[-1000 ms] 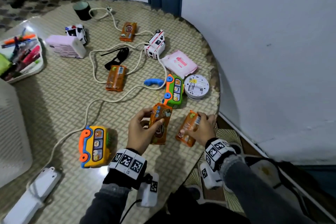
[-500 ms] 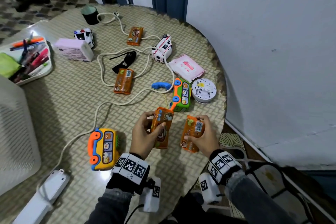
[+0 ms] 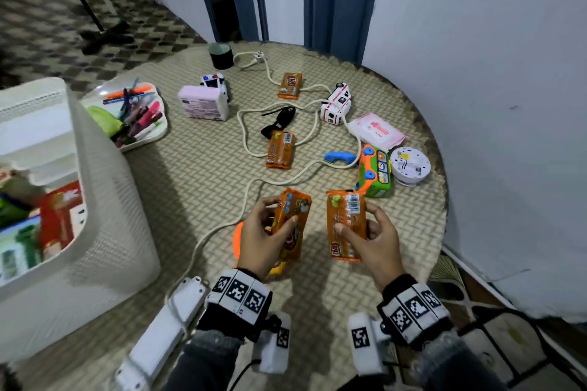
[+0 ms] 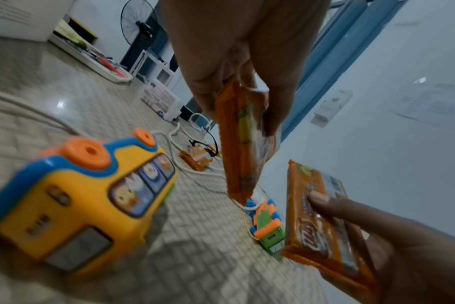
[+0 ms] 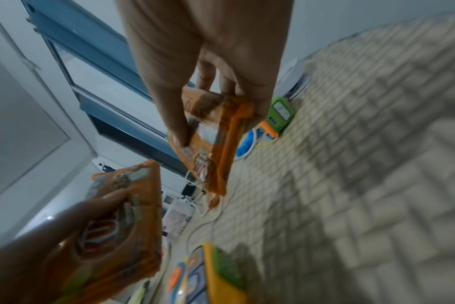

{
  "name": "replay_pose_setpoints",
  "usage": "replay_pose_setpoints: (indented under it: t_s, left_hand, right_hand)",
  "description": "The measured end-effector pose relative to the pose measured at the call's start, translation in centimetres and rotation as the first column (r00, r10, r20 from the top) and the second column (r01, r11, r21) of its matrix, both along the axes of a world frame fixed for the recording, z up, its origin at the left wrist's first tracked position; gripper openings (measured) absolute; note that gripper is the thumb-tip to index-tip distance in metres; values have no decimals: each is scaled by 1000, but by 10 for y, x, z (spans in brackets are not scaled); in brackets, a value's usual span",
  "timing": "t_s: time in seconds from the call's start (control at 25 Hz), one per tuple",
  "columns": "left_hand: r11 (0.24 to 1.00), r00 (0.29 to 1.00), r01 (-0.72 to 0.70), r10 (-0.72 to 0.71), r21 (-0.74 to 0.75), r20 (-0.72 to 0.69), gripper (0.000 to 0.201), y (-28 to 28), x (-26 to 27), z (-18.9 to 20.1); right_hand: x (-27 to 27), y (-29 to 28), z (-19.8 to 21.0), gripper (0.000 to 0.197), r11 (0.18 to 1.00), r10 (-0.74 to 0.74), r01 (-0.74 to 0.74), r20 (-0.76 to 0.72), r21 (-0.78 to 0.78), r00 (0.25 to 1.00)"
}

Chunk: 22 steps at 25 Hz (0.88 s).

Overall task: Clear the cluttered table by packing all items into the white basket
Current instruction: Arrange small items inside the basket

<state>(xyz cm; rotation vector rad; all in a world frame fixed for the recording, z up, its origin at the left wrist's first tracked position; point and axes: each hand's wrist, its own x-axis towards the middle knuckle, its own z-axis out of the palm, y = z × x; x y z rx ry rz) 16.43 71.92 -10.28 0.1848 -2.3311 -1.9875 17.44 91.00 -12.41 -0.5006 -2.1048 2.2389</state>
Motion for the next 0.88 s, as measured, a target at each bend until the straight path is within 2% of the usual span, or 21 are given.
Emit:
replay_pose_setpoints:
  t_s: [0.12, 0.24, 0.4, 0.48, 0.52, 0.64, 0.68, 0.72, 0.84, 0.88]
  left_hand:
    - [1000, 999, 6, -6, 4, -36, 32, -33, 14, 10]
    - [999, 997, 5, -8, -34, -73, 33, -63, 30, 18]
    - [995, 989, -99, 99, 2, -114, 35, -101, 53, 30]
    - [989, 980, -145, 146, 19, -132, 34, -117, 64, 35]
    - [987, 977, -162, 163, 21, -136, 33, -128, 73, 37]
    - [978, 968, -204, 207, 33, -143, 33, -158, 105, 45]
    - [976, 964, -217, 219, 31, -151, 33, -167, 119, 48]
    - [973, 960, -227, 229, 26, -159, 33, -175, 135, 52]
    - [971, 958, -238, 237, 15, -162, 33, -199, 184, 59]
    - [972, 959, -235, 233, 7, -161, 33, -208, 203, 61]
  right_hand:
    - [13, -33, 16, 37, 989, -12, 5, -45, -147, 999]
    - [25, -65, 28, 35, 960, 45, -60, -61, -273, 997]
    - [40, -105, 43, 36, 942, 134, -163, -116, -293, 984]
    - [49, -119, 47, 56, 927, 175, -208, -130, -312, 976]
    - [57, -127, 50, 59, 928, 189, -217, -118, -304, 975]
    - [85, -148, 52, 35, 937, 230, -251, -112, -245, 967]
    - [96, -155, 53, 33, 938, 237, -255, -101, -235, 966]
    - [107, -161, 51, 36, 937, 241, -258, -101, -237, 965]
    - [145, -181, 46, 66, 923, 266, -281, -90, -262, 960]
    - [159, -188, 45, 64, 915, 283, -294, -82, -276, 956]
